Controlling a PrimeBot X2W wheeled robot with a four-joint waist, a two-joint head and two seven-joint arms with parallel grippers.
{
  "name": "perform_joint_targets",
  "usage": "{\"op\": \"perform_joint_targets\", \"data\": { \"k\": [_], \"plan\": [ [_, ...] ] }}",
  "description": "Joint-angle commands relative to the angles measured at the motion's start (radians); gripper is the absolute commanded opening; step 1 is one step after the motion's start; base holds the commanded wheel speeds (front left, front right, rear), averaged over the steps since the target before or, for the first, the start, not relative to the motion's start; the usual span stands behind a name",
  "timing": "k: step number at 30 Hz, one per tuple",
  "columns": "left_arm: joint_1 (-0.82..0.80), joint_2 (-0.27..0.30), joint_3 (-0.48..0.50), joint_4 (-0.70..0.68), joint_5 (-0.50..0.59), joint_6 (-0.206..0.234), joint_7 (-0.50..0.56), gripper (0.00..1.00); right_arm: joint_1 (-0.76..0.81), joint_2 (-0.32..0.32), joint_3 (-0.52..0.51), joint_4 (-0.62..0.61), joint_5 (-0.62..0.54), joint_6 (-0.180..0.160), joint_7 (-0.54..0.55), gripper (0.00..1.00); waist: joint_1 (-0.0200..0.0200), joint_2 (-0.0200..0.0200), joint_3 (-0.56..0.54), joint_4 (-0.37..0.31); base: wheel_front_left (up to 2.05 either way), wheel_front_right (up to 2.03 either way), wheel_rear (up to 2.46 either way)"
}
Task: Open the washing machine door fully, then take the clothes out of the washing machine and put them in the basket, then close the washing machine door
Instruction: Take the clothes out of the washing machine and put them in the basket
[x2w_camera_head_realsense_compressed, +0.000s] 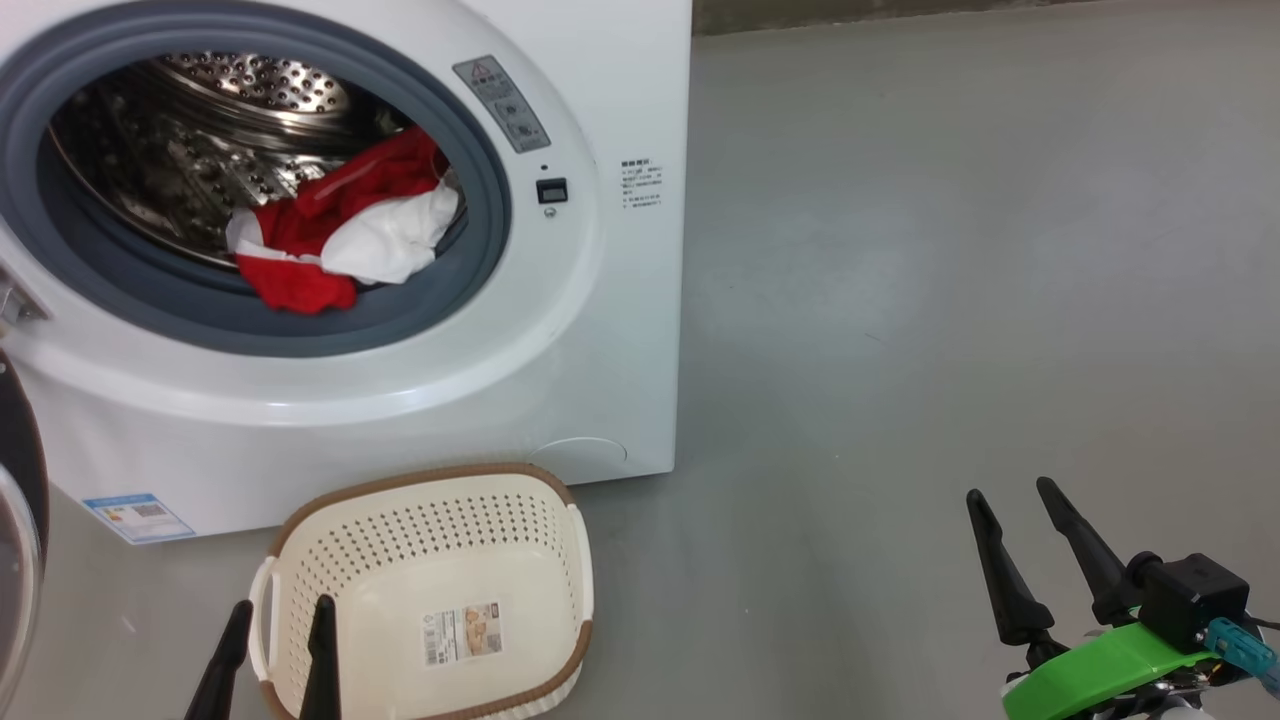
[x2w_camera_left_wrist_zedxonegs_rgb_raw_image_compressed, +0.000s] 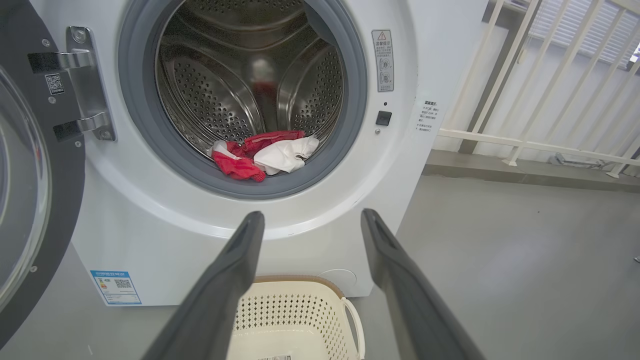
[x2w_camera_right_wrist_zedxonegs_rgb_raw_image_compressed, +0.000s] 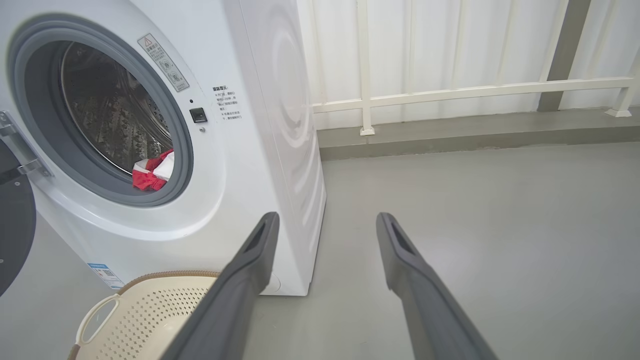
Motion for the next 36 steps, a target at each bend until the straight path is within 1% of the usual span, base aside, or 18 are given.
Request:
{"op": "perform_joint_targets", "data": {
  "k": [1, 10, 28, 30, 36],
  "plan": [
    [-0.037, 0.011, 0.028, -0.02, -0.005, -0.005, -0.005, 1.0, -0.018, -0.013, 0.019, -0.024, -0.006, 0.006, -0.009, 1.0, -0.0001, 0.0, 0.001, 0.001, 1.1, -1.16, 0.06],
    [-0.044, 0.012, 0.038, -0.012, -0.011, -0.005, -0.005, 1.0, -0.023, -0.014, 0.025, -0.023, -0.008, 0.006, -0.009, 1.0, -0.0001, 0.0, 0.008, 0.004, 0.74, -0.75, 0.01],
    [-0.077, 0.016, 0.037, 0.016, -0.003, -0.005, -0.005, 1.0, -0.042, 0.0, 0.03, -0.028, -0.01, 0.006, -0.009, 1.0, -0.0001, 0.0, 0.053, 0.001, 0.01, -0.01, 0.0],
    [-0.096, 0.016, 0.047, 0.035, 0.001, -0.005, -0.005, 1.0, -0.048, 0.002, 0.032, -0.03, -0.01, 0.006, -0.009, 1.0, -0.0001, 0.0, 0.066, 0.0, 0.0, 0.0, 0.0],
    [-0.195, 0.04, 0.022, 0.08, 0.019, -0.005, -0.005, 1.0, -0.07, 0.014, 0.033, -0.037, -0.01, 0.006, -0.009, 1.0, -0.0001, 0.0, 0.118, -0.005, 0.0, 0.0, 0.0]
  ]
}}
